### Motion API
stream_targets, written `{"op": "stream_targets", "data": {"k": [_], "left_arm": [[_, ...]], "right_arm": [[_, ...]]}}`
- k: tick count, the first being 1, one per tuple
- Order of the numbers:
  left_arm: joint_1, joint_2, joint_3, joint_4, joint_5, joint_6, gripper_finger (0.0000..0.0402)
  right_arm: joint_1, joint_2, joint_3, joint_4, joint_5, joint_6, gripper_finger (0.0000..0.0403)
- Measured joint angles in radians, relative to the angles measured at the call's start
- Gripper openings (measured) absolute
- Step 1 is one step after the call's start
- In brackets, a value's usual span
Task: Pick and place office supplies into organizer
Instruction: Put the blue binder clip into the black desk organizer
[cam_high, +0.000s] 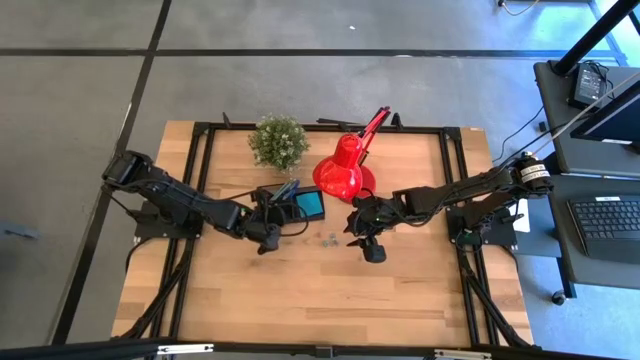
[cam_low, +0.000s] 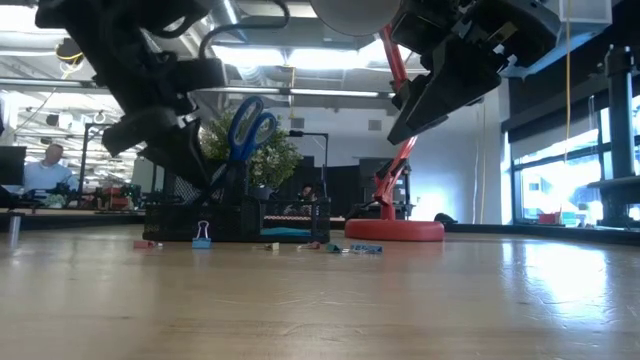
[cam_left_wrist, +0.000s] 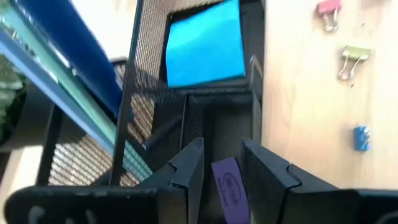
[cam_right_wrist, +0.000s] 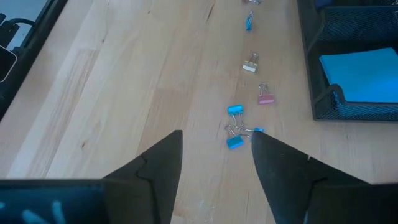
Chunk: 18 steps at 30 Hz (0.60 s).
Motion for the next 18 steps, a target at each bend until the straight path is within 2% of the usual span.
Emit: {"op": "stream_targets", "data": {"k": [3,5,13,18], "left_arm": [[-0.001,0.000,0.020,0.000,0.009,0.019,0.0100],[-0.002,0.000,0.037,0.002,0.050,0.019,0.0100],[-0.015,0.000,0.068,0.072,0.363,0.019,0.0101],[-0.044,0.020,0.068,0.085,0.342,0.019,0.0102]], "right_arm": [[0.000,0.000,0.000,0.000,0.000,0.001,0.0195],[0.000,0.000,0.000,0.000,0.000,0.001,0.0195],[0.000,0.000,0.000,-0.001,0.000,0.000,0.0195],[0.000,0.000,0.000,-0.001,0.000,-0.019,0.0195]]}}
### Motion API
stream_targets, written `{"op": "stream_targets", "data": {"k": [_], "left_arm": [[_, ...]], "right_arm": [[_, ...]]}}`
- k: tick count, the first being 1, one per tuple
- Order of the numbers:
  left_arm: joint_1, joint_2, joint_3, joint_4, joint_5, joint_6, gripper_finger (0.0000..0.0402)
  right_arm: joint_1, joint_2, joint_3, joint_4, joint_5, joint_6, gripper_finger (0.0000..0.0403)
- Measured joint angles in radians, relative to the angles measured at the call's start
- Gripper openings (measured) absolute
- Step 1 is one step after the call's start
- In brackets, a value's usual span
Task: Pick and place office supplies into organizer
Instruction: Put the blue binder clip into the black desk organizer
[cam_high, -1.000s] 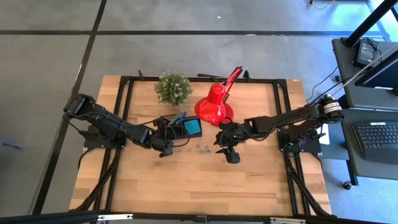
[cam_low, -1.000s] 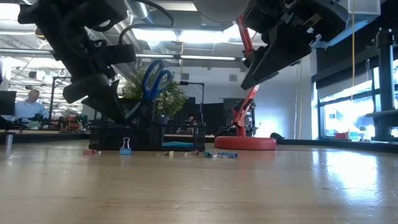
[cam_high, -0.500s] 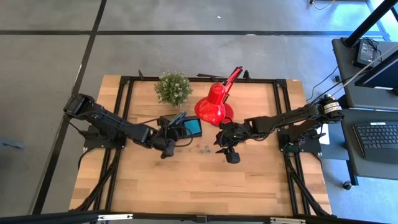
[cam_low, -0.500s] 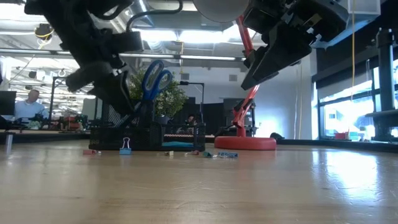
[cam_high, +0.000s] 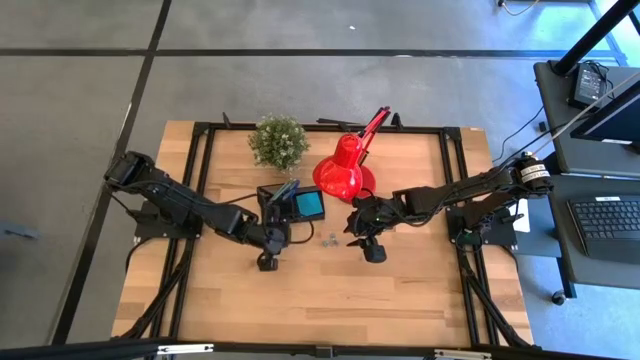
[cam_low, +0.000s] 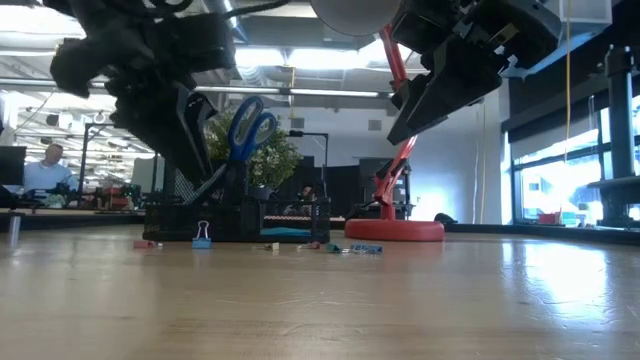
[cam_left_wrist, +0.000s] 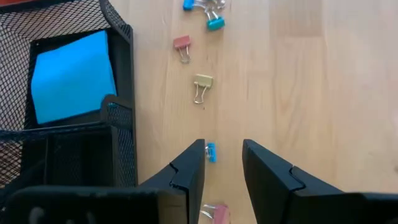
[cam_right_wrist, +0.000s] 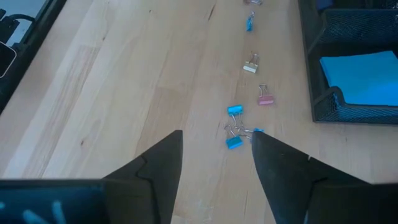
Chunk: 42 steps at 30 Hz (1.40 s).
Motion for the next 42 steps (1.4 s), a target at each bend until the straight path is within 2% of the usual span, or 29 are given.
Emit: {"op": "stream_targets", "data": {"k": [6,20,32,42], "left_arm": [[0.001,0.067,0.000,0.006,-0.037,-0.011,0.0102],[0.017,0.120,0.000,0.052,0.019,-0.070,0.0103],[0.030,0.204,0.000,0.058,-0.003,-0.067,0.0103],[0.030,0.194,0.000,0.057,-0.004,-0.060,0.0075]], "right_arm": [[0.000,0.000,0.000,0.000,0.000,-0.002,0.0195],[0.000,0.000,0.000,0.001,0.000,-0.002,0.0195],[0.000,0.000,-0.001,0.006,0.000,-0.003,0.0195],[0.000,0.000,-0.001,0.007,0.000,-0.003,0.0195]]}}
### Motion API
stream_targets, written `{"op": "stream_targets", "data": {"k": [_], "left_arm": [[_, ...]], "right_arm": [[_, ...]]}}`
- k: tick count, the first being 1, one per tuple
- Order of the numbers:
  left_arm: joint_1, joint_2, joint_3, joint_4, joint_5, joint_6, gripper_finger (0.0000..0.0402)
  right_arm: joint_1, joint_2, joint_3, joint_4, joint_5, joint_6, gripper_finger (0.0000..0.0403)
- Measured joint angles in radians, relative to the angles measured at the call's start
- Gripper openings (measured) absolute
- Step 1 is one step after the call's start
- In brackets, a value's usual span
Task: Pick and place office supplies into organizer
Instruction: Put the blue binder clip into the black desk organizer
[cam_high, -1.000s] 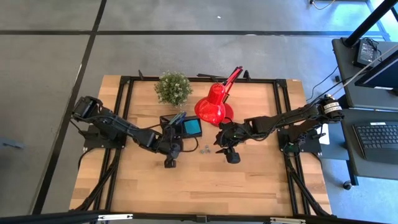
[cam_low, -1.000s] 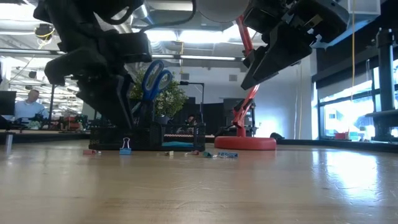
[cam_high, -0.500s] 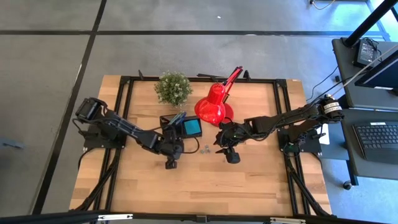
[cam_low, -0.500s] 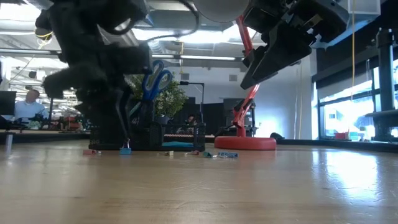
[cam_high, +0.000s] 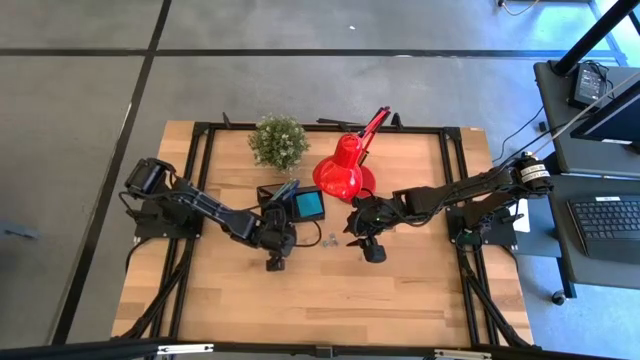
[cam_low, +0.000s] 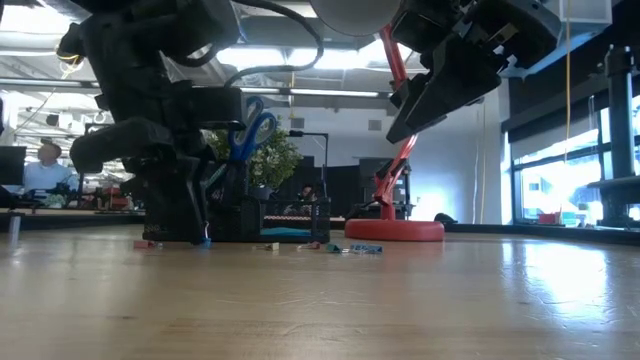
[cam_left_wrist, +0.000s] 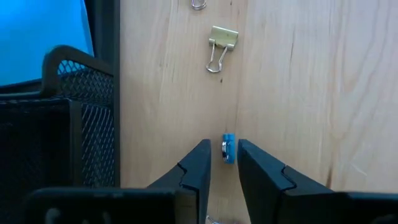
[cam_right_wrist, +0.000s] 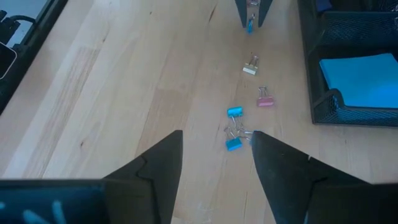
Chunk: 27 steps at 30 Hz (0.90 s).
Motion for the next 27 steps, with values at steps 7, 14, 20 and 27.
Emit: {"op": "stream_targets", "data": {"k": [7,14,20,27], "left_arm": [[0.000,0.000,0.000,-0.002,0.000,0.000,0.0050],[0.000,0.000,0.000,-0.001,0.000,0.000,0.0018],[0.000,0.000,0.000,-0.001,0.000,0.001,0.0006],[0.000,-0.027,0.000,-0.016,0.009,0.043,0.0005]], "right_arm": [[0.000,0.000,0.000,0.000,0.000,0.000,0.0195],[0.000,0.000,0.000,0.000,0.000,0.000,0.0195],[0.000,0.000,0.000,0.000,0.000,0.000,0.0195],[0.000,0.000,0.000,0.000,0.000,0.000,0.0195]]}}
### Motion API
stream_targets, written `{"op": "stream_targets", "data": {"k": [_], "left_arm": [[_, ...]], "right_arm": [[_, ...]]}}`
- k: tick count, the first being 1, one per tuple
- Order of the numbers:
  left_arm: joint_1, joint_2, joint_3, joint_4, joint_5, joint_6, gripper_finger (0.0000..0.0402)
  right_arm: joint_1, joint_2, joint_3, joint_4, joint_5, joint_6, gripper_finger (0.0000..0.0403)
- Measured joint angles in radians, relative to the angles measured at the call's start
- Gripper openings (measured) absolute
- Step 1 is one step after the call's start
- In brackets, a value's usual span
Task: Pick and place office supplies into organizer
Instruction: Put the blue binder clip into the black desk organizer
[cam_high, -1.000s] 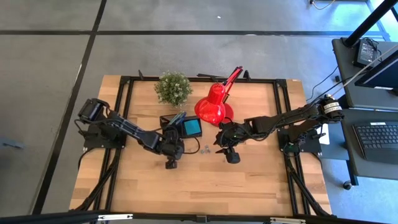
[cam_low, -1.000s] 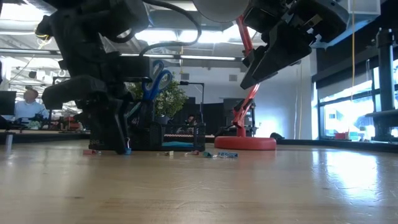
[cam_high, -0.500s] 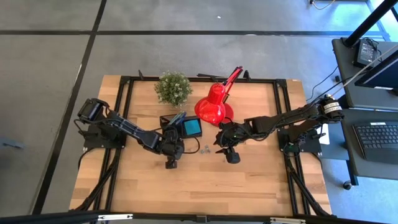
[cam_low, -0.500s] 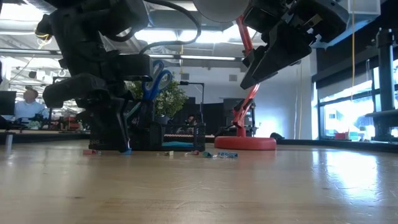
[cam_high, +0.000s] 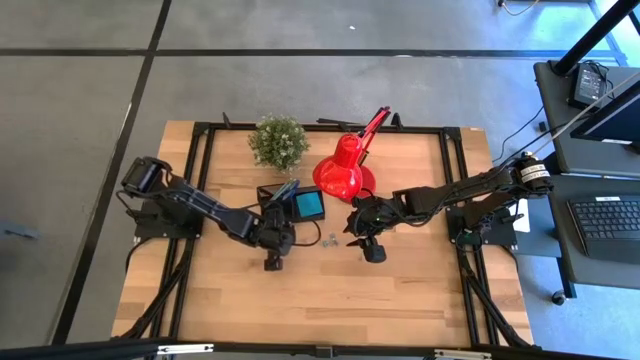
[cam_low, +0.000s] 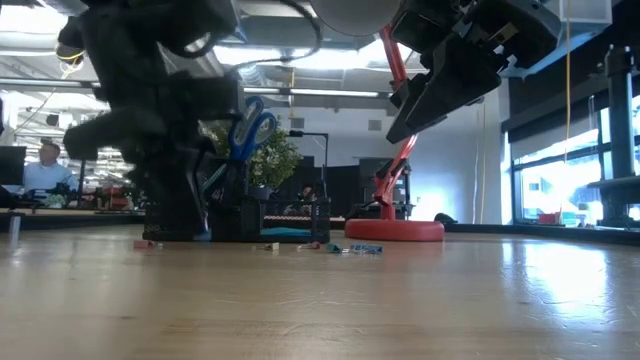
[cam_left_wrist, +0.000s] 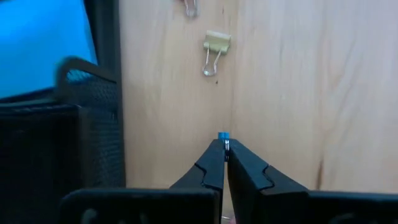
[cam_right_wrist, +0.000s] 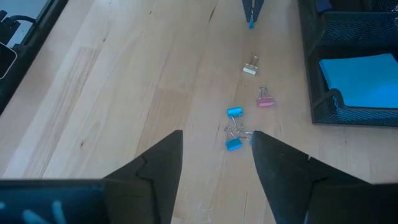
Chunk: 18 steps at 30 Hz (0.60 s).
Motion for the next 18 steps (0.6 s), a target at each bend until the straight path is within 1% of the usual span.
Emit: {"op": "stream_targets", "data": {"k": [5,10,14,18], "left_arm": [[0.000,-0.086,0.000,-0.044,-0.024,0.000,0.0004],[0.000,-0.161,0.000,-0.128,-0.159,-0.001,0.0005],[0.000,-0.173,0.000,-0.181,-0.256,-0.006,0.0005],[0.001,-0.163,0.000,-0.203,-0.279,-0.016,0.0005]], "right_arm": [[0.000,0.000,0.000,0.000,0.000,0.000,0.0195],[0.000,0.000,0.000,0.001,0.000,0.000,0.0195],[0.000,0.000,0.000,0.001,0.000,0.000,0.0195],[0.000,0.000,0.000,0.001,0.000,-0.002,0.0195]]}}
